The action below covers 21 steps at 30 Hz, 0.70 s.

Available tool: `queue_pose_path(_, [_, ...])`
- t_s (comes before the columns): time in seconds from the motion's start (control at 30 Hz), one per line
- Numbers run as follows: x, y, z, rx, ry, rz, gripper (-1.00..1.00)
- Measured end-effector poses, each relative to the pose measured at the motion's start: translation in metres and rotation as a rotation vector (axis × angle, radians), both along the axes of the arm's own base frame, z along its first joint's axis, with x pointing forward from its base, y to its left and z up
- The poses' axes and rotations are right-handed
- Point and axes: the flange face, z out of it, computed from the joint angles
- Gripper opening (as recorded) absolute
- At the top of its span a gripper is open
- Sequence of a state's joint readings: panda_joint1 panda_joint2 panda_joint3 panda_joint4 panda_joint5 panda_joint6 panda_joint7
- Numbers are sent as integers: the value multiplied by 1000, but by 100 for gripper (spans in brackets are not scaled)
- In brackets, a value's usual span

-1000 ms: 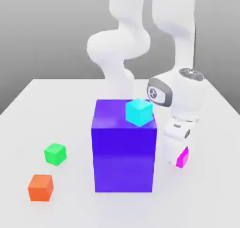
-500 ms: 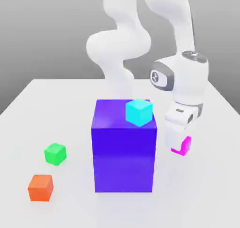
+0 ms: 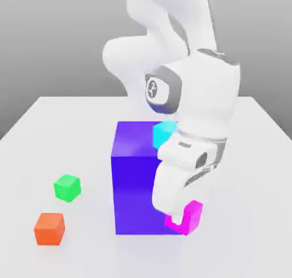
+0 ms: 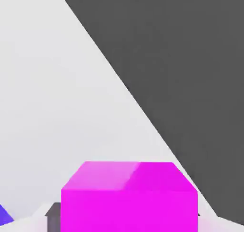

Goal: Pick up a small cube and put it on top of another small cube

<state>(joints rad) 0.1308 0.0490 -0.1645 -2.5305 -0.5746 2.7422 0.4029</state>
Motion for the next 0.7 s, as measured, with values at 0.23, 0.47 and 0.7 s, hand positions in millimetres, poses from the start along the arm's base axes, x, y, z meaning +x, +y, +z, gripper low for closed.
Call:
queue_pose_path(0.23, [-52,-168,27,-72,42,-207,-100])
queue_pose_path(0.47, [-155,-224,10,62,113,-369,-100])
queue_pose_path(0.7, [-233,-223,-27,280,155,-469,-100])
